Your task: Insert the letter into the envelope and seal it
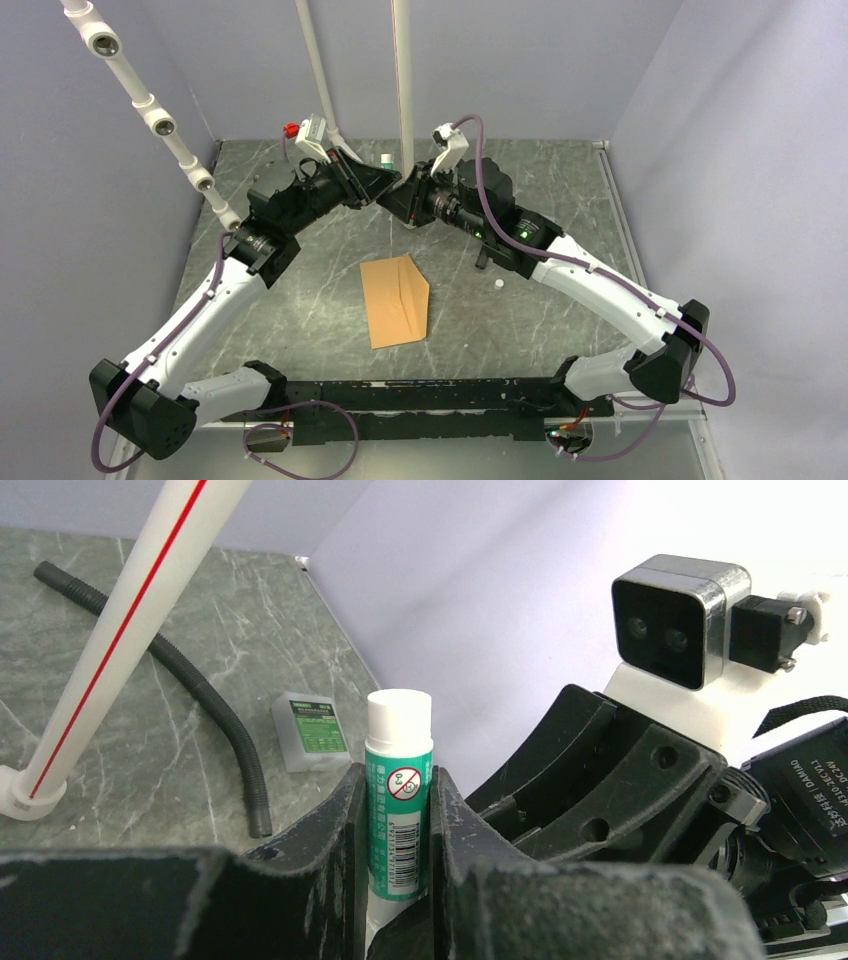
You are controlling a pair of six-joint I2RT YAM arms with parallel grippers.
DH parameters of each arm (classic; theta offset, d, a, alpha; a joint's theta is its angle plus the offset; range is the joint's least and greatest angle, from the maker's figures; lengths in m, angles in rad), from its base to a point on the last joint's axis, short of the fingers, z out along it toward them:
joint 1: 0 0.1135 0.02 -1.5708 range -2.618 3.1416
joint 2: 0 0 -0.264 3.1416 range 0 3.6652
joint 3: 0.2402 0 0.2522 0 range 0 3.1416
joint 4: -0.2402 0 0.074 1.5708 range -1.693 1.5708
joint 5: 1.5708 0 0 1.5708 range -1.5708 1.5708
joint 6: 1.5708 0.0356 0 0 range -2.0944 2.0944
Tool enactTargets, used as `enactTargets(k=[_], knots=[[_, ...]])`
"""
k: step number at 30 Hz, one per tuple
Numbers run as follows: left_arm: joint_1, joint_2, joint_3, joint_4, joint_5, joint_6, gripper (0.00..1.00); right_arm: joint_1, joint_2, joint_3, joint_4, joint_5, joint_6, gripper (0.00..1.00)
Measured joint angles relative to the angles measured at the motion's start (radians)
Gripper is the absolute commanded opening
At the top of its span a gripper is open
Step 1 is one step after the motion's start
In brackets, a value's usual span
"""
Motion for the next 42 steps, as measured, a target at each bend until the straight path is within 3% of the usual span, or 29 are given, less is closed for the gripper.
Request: enactTargets(k=[6,12,16,19,22,27,31,33,35,38,40,42], knots=[[-0.002,-0.035,0.001,-0.047,0.014,0.024,0.54,-0.007,-0.047,-0.048,0.029,-0.022,-0.08,0.0],[-0.002,-0.043,0.058,-0.137,0.069,0.066,0.69,-0.027,-0.1,-0.067,0.024,-0.052,-0.154,0.0],[0.007,-0.015,0.09,-0.152,0.163,0.086,0.74,-0.029,-0.109,-0.067,0.01,-0.103,-0.18,0.0],[0.013,0.017,0.106,-0.163,0.227,0.098,0.71,-0.029,-0.109,-0.067,-0.024,-0.142,-0.19,0.0],[0.021,0.033,0.11,-0.188,0.256,0.109,0.56,-0.029,-0.109,-0.067,-0.045,-0.169,-0.196,0.0],[0.044,0.032,0.11,-0.204,0.295,0.113,0.45,-0.036,-0.109,-0.067,-0.079,-0.197,-0.221,0.0],[0.053,0.032,0.107,-0.204,0.33,0.109,0.12,-0.048,-0.109,-0.067,-0.13,-0.22,-0.257,0.0],[0.053,0.033,0.101,-0.204,0.346,0.11,0.05,-0.054,-0.109,-0.066,-0.15,-0.236,-0.274,0.0],[0.053,0.039,0.1,-0.203,0.364,0.109,0.08,-0.058,-0.109,-0.066,-0.161,-0.246,-0.281,0.0],[0.056,0.055,0.1,-0.186,0.397,0.108,0.29,-0.065,-0.11,-0.066,-0.168,-0.261,-0.28,0.0],[0.058,0.068,0.101,-0.172,0.411,0.106,0.38,-0.07,-0.111,-0.066,-0.171,-0.269,-0.28,0.0],[0.06,0.082,0.101,-0.164,0.428,0.103,0.39,-0.075,-0.111,-0.066,-0.172,-0.274,-0.28,0.0]])
